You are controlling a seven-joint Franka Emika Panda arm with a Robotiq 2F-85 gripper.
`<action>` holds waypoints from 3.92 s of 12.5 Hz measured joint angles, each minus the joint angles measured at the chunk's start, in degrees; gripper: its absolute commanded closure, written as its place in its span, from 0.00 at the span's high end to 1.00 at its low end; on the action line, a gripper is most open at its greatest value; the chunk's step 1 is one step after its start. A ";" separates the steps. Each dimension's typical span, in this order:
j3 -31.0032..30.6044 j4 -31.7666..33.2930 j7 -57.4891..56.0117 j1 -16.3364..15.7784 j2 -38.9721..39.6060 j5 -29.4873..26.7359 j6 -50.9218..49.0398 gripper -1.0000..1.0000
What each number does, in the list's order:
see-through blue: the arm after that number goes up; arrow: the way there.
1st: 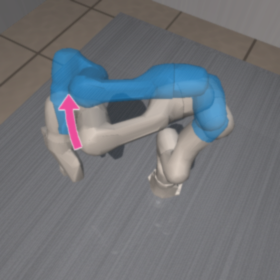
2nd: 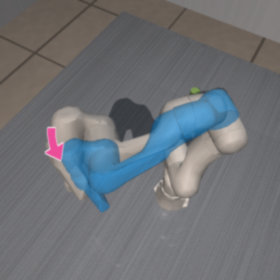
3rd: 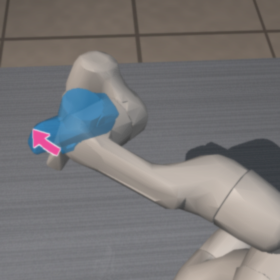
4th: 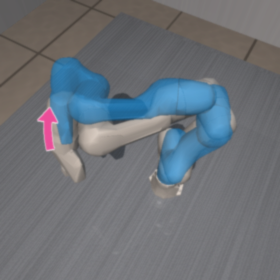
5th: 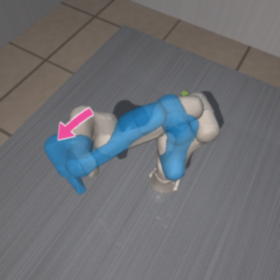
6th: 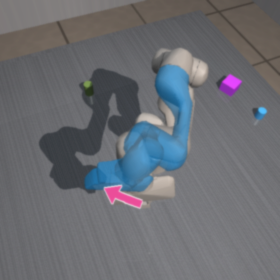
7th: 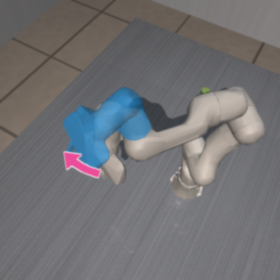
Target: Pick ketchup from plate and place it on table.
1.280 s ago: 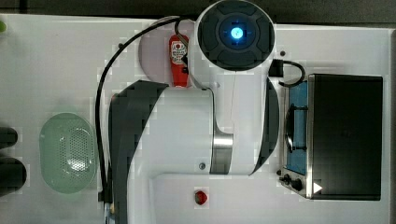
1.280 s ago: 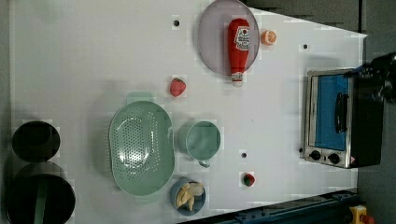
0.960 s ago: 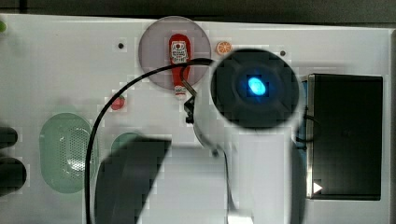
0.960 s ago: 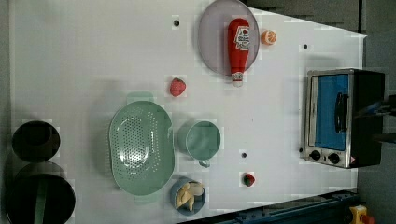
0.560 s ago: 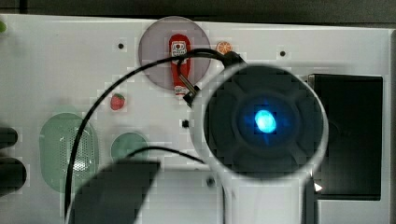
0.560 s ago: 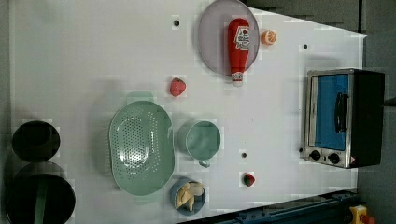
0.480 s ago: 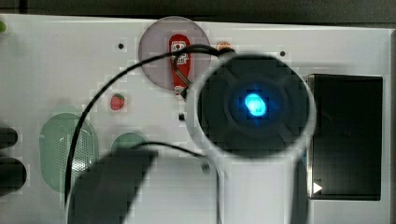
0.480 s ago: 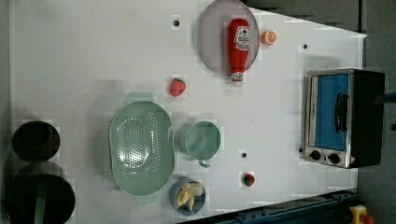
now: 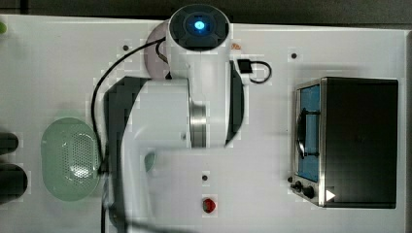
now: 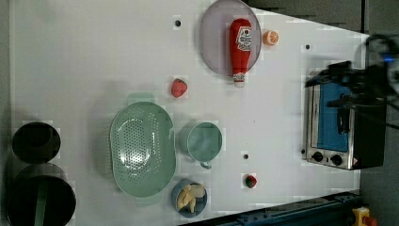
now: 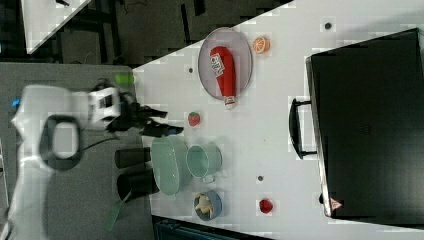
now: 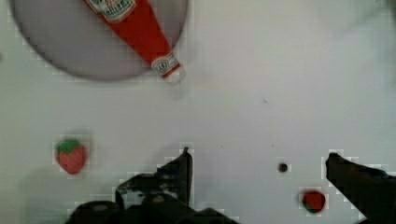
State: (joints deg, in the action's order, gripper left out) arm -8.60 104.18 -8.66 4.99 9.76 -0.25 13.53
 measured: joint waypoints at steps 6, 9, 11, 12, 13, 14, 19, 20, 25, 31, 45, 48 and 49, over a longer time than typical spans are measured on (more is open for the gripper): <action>-0.54 0.56 -14.67 -0.73 13.72 0.56 14.81 1.00; -0.62 0.28 -17.60 -2.07 19.36 7.88 22.81 1.00; -0.31 -1.06 -18.52 -3.02 23.22 10.86 27.45 1.00; -0.69 -1.79 -18.98 -3.04 24.98 12.74 29.58 1.00; -0.82 -2.63 -19.12 -3.19 26.55 13.38 31.42 1.00; -0.97 -3.53 -19.26 -3.26 27.86 13.56 32.52 1.00; 0.20 -5.15 -19.71 -3.38 32.98 14.00 42.84 1.00; 0.21 -5.20 -19.71 -3.35 33.60 14.03 43.87 1.00; 0.38 -7.27 -19.88 -3.50 37.18 14.33 46.84 0.62; 0.37 -7.55 -19.93 -3.56 37.07 13.63 47.29 0.62; 2.52 -4.70 -19.95 1.08 0.50 1.62 12.75 0.62; 5.10 1.68 -19.95 2.26 -5.54 1.60 12.08 0.62; 5.39 4.53 -19.95 2.90 -6.85 1.28 11.86 0.62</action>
State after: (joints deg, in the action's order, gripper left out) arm -3.20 108.72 -28.61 7.90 2.91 1.03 25.39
